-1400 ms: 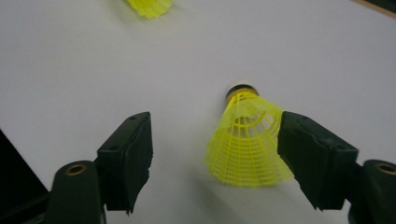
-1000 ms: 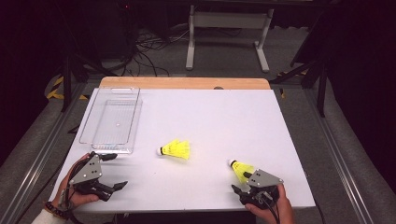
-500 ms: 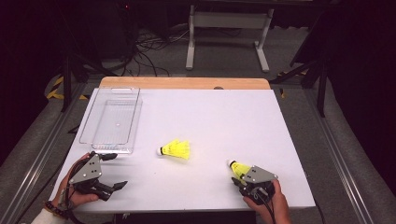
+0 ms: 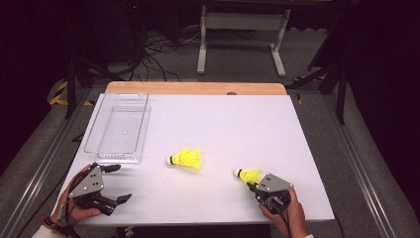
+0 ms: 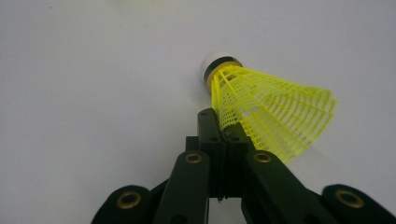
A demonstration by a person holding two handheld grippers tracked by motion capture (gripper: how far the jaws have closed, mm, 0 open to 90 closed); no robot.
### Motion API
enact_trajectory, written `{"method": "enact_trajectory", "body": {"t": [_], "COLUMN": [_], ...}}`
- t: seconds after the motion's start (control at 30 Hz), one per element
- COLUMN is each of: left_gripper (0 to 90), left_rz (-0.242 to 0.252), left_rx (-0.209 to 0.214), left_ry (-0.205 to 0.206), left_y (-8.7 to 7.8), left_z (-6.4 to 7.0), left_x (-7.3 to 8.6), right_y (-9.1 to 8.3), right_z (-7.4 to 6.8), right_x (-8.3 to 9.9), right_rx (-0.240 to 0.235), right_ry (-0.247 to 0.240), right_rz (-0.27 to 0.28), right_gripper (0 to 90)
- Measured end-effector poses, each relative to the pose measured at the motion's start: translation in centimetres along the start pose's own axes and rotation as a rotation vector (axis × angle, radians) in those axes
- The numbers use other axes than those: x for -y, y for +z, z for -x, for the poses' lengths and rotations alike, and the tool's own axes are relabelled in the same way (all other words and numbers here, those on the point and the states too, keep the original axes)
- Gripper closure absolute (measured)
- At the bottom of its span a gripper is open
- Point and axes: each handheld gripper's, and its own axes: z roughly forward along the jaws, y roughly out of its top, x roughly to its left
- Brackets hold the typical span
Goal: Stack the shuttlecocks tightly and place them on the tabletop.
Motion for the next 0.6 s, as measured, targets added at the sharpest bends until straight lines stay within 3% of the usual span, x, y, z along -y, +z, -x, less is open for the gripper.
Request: {"method": "enact_trajectory", "body": {"t": [0.6], "left_gripper": [5.5], "left_rz": [-0.007], "left_rx": [-0.013], "left_ry": [-0.012], "left_y": [-0.45], "left_z": [0.29], "left_x": [0.42], "right_y": [0.05], "right_z": [0.09], "right_x": [-0.52], "right_rx": [-0.001], "right_ry": [-0.029], "right_rz": [0.01], "right_gripper": [90.0]}}
